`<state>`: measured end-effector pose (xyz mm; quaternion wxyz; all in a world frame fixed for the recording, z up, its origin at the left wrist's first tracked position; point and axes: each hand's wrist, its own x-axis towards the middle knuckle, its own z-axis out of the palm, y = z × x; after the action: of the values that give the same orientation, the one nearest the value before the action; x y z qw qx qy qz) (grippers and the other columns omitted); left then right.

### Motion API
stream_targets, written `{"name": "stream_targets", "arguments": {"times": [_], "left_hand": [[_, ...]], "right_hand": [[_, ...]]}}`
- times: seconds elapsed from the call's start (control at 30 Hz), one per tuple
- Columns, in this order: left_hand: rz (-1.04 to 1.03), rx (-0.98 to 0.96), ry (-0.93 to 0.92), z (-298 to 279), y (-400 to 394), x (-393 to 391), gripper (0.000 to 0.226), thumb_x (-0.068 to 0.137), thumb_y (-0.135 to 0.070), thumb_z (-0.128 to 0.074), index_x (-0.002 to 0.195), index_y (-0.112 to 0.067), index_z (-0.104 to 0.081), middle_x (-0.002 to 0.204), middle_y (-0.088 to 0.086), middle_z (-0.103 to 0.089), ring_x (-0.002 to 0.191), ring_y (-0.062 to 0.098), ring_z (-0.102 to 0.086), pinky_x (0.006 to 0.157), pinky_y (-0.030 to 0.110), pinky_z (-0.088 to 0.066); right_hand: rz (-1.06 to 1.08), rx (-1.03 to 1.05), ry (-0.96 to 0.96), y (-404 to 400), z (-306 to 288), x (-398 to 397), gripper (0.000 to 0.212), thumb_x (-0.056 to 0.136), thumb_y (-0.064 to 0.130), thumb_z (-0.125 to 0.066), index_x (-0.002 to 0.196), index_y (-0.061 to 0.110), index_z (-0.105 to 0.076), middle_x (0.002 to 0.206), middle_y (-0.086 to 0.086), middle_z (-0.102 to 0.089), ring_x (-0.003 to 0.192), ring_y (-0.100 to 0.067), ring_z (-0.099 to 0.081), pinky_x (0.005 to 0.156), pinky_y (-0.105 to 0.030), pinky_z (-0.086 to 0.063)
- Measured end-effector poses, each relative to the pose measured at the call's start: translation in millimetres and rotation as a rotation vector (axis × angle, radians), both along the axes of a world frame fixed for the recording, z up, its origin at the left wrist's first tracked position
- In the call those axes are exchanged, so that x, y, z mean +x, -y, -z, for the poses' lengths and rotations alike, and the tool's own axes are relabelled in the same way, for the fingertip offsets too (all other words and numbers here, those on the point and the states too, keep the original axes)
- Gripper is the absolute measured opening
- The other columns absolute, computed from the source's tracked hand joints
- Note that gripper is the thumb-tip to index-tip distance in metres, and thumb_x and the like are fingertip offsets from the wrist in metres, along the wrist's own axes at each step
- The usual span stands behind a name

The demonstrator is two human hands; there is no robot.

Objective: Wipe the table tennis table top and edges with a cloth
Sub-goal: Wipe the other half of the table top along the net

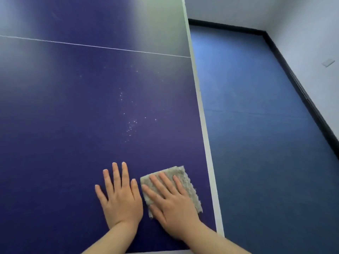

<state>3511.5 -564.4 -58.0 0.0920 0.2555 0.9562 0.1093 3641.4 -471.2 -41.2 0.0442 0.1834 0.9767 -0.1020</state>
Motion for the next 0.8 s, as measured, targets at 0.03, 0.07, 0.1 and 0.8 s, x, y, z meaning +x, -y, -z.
{"name": "stream_targets", "arguments": {"times": [0.03, 0.07, 0.1, 0.8], "left_hand": [[-0.056, 0.002, 0.001, -0.1, -0.8, -0.3, 0.060, 0.097, -0.045, -0.013, 0.154, -0.024, -0.014, 0.162, 0.000, -0.013, 0.150, 0.025, -0.008, 0.117, 0.055, -0.010], [-0.094, -0.005, 0.001, -0.2, -1.4, -0.4, 0.062, 0.096, -0.047, -0.010, 0.154, -0.026, -0.011, 0.162, -0.003, -0.010, 0.151, 0.023, -0.004, 0.118, 0.054, -0.007], [-0.112, -0.013, -0.007, -0.6, -2.2, -0.1, 0.063, 0.095, -0.048, -0.007, 0.154, -0.028, -0.007, 0.163, -0.004, -0.007, 0.151, 0.022, 0.000, 0.119, 0.053, -0.004], [-0.129, -0.092, -0.025, 1.9, -4.9, 4.4, 0.061, 0.098, -0.045, -0.018, 0.155, -0.024, -0.018, 0.162, -0.002, -0.017, 0.150, 0.024, -0.009, 0.117, 0.053, -0.011]], "right_hand": [[-0.084, 0.010, -0.006, -20.8, 1.9, -11.9, 0.053, 0.103, 0.047, -0.028, 0.156, 0.039, -0.021, 0.164, 0.007, -0.020, 0.152, -0.018, -0.014, 0.119, -0.044, -0.007], [-0.113, 0.003, -0.008, -43.6, 3.6, -24.2, 0.054, 0.103, 0.047, -0.026, 0.156, 0.040, -0.019, 0.165, 0.007, -0.016, 0.153, -0.017, -0.009, 0.120, -0.044, -0.004], [-0.072, -0.008, -0.010, -68.5, 3.8, -34.7, 0.055, 0.102, 0.048, -0.023, 0.156, 0.041, -0.018, 0.165, 0.009, -0.012, 0.153, -0.016, -0.004, 0.120, -0.044, -0.001], [0.470, 0.025, 0.015, -147.7, 5.7, -9.2, 0.065, 0.094, 0.055, 0.001, 0.158, 0.039, -0.002, 0.167, 0.008, 0.003, 0.152, -0.011, 0.011, 0.122, -0.042, 0.005]]}}
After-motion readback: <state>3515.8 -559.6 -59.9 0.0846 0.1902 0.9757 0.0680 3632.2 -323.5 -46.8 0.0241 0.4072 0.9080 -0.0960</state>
